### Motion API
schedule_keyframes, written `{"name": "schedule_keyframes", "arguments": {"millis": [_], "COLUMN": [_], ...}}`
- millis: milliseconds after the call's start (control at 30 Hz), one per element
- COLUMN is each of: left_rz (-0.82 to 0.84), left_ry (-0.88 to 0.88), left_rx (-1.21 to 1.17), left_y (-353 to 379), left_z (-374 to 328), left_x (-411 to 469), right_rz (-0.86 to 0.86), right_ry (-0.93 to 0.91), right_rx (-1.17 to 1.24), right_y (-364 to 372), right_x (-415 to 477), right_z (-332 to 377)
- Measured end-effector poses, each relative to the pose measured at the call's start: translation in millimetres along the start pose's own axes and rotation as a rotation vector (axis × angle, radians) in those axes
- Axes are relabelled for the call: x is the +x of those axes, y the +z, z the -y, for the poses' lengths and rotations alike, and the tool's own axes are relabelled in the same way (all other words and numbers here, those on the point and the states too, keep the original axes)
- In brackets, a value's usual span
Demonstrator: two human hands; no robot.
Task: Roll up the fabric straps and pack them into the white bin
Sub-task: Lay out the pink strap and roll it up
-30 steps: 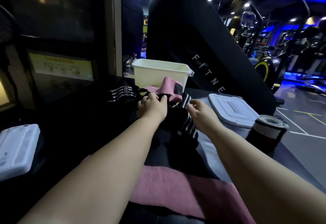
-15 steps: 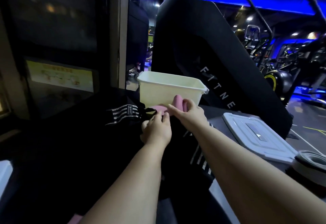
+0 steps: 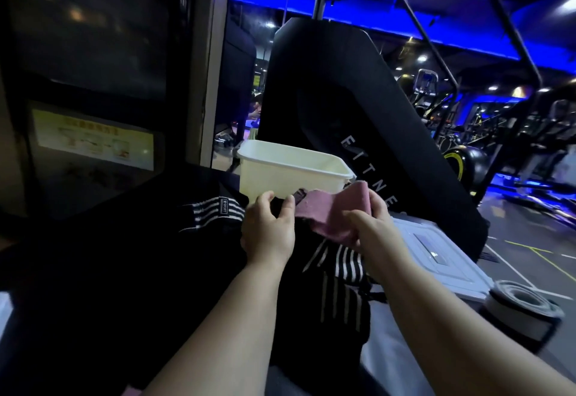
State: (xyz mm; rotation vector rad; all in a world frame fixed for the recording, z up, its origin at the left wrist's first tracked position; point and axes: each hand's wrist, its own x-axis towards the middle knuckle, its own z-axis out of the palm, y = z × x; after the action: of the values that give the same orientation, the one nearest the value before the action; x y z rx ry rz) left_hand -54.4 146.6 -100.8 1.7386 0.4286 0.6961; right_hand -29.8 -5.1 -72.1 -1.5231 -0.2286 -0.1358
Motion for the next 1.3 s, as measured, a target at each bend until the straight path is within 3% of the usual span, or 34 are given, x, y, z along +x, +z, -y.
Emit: {"name": "schedule_keyframes", "arguments": {"millis": [133, 333, 533, 700, 767, 867, 900, 967, 1100, 1300], "left_rz": [0.277, 0.324, 0.406, 0.475, 0.41, 0.033, -0.026, 0.084, 0.512, 0.739], "left_ry": [0.087, 0.132, 0.205, 0.148, 0.218, 0.466, 0.524, 0.46, 0.13, 0.108], "left_rx": [0.167, 0.325, 0.099, -0.033, 0.031, 0.245, 0.277, 0.257, 0.008, -0.159], "left_y": [7, 7, 15, 17, 18, 14, 13, 11, 12, 8], "left_z": [-3, -12, -12, -15, -16, -17, -15, -9, -1, -2], "left_x": [-17, -28, -38, -48, -52, -54, -52, -46, -44, -46], "right_rz": [0.074, 0.11, 0.191, 0.024, -0.043, -0.072, -0.063, -0.039, 0.071, 0.197], "right_ry": [-0.001, -0.058, 0.073, 0.047, 0.004, -0.044, -0.039, -0.014, 0.052, 0.07], "right_rx": [0.145, 0.155, 0.27, 0.097, 0.068, 0.014, 0.006, 0.018, 0.096, 0.122], "right_y": [-14, -34, -55, -63, -63, -65, -66, -68, -70, -68], "right_x": [-34, -63, -62, -56, -54, -53, -53, -53, -54, -57], "right_z": [-1, -15, -10, -18, -21, -24, -24, -25, -25, -22]}}
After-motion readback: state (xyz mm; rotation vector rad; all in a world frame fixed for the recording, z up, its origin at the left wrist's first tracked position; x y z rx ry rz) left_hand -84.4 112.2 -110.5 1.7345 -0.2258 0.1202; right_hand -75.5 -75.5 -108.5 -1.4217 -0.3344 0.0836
